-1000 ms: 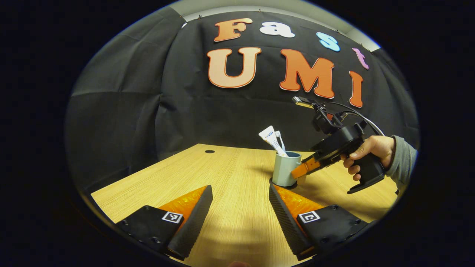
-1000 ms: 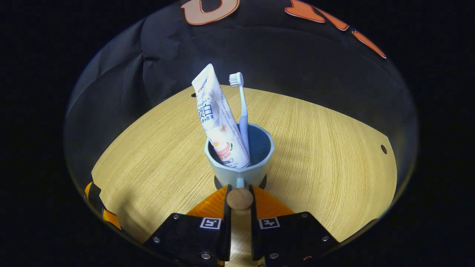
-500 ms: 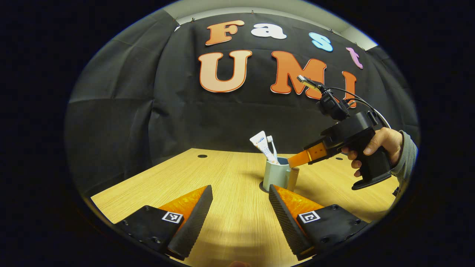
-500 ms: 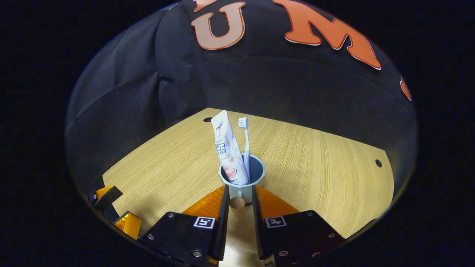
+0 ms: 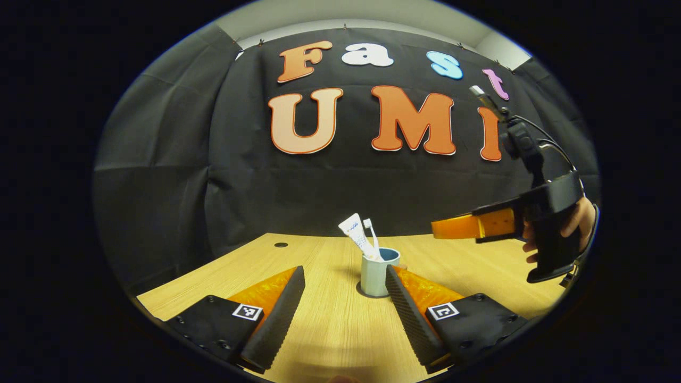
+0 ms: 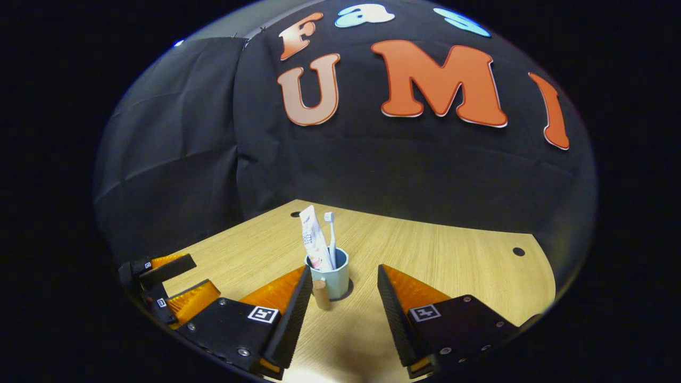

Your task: Put the toothbrush and toothpaste on the desktop into the cup, then pick up the cup and place it on the coaster on the desktop.

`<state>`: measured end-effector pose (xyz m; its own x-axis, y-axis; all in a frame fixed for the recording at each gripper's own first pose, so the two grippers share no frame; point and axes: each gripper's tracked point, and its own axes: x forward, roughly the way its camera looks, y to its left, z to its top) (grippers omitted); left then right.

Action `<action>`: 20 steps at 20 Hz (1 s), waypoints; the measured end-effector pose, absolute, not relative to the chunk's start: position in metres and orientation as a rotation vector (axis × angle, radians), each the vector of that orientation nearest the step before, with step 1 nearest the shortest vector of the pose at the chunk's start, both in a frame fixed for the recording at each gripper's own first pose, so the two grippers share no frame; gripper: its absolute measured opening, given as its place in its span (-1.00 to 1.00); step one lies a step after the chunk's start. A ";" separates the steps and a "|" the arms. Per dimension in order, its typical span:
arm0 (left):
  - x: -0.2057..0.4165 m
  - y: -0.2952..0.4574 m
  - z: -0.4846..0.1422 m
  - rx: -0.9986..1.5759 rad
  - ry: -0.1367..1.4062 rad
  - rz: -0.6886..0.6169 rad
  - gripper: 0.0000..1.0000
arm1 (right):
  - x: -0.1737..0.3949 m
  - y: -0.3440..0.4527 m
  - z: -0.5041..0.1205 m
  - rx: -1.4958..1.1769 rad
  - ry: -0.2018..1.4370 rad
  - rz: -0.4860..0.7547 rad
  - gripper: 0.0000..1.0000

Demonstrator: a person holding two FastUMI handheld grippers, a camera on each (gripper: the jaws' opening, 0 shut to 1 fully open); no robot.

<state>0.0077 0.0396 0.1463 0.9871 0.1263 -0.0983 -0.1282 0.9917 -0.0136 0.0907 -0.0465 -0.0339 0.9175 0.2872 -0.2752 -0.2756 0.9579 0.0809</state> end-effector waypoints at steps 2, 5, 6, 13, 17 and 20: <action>0.013 0.030 0.153 -0.015 0.083 0.119 0.94 | 0.081 -0.069 -0.028 0.048 0.237 0.258 0.53; 0.021 0.015 0.167 -0.007 0.055 0.105 0.94 | 0.069 -0.095 -0.024 0.075 0.150 0.208 0.53; 0.024 0.010 0.171 -0.001 0.048 0.101 0.94 | 0.064 -0.104 -0.023 0.080 0.134 0.197 0.54; 0.046 -0.028 0.197 0.034 -0.041 0.071 1.00 | 0.039 -0.141 -0.011 0.085 -0.052 0.145 0.53; 0.053 -0.039 0.204 0.001 -0.062 0.081 1.00 | 0.035 -0.155 -0.011 0.048 -0.093 0.118 0.53; 0.060 -0.043 0.205 -0.002 -0.060 0.089 0.94 | 0.031 -0.158 -0.012 0.025 -0.111 0.130 0.57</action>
